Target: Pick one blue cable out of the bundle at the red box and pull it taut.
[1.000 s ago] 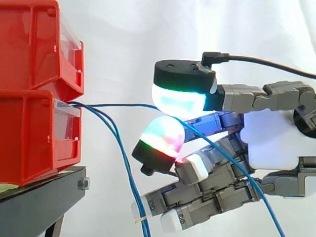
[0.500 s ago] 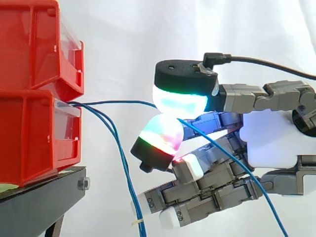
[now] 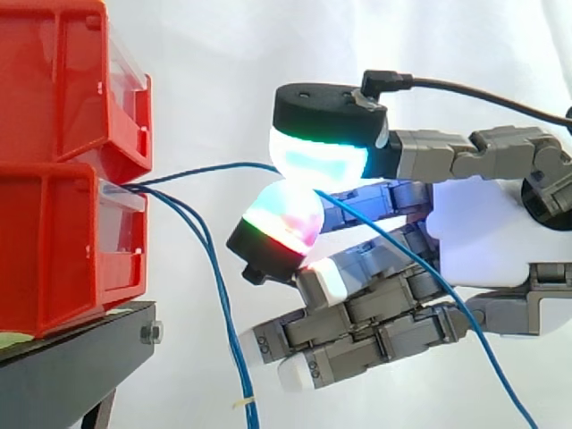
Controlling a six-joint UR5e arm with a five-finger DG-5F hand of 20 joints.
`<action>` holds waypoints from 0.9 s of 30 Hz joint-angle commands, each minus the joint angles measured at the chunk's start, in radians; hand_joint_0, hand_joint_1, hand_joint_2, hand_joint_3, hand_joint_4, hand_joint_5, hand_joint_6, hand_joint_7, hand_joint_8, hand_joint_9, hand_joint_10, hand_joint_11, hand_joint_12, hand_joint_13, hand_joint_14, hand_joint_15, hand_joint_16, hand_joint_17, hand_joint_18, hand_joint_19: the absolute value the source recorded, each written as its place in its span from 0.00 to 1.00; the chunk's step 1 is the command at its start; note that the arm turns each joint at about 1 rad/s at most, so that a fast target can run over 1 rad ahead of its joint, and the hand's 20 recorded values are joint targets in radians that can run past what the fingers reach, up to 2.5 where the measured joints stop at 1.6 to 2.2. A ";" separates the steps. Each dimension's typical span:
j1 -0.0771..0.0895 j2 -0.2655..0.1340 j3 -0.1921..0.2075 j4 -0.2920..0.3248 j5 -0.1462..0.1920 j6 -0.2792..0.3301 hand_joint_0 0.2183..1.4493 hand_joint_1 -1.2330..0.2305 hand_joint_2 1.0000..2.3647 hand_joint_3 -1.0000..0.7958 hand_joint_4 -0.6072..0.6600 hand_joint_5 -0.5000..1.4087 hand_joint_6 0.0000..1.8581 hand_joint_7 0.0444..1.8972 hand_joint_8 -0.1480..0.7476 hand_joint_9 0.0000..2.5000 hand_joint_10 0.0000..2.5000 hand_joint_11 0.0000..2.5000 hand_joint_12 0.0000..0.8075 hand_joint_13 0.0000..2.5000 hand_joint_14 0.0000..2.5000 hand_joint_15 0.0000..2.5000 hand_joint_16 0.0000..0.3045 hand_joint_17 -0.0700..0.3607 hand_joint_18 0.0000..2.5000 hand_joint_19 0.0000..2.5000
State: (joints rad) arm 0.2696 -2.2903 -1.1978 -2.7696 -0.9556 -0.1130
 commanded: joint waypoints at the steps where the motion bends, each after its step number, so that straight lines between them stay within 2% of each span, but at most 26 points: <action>1: 0.000 0.000 0.001 0.001 0.000 -0.002 0.32 0.29 0.02 0.53 0.46 0.18 0.47 0.65 0.54 0.36 0.01 0.39 0.51 0.15 0.00 0.05 0.18 0.45 0.15 0.07; 9: 0.002 0.000 0.003 0.001 0.000 -0.033 0.32 0.29 0.02 0.55 0.43 0.18 0.47 0.68 0.52 0.35 0.01 0.37 0.51 0.15 0.00 0.05 0.18 0.45 0.14 0.07; 20: -0.006 0.000 0.001 -0.001 0.000 -0.031 0.32 0.28 0.02 0.58 0.40 0.19 0.47 0.70 0.52 0.34 0.01 0.35 0.52 0.15 0.00 0.05 0.19 0.46 0.14 0.06; 27: -0.010 0.000 0.001 -0.042 0.000 -0.027 0.32 0.28 0.02 0.59 0.40 0.19 0.47 0.70 0.52 0.34 0.01 0.34 0.52 0.15 0.00 0.04 0.19 0.46 0.15 0.06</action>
State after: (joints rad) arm 0.2609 -2.2902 -1.1963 -2.7943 -0.9557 -0.1429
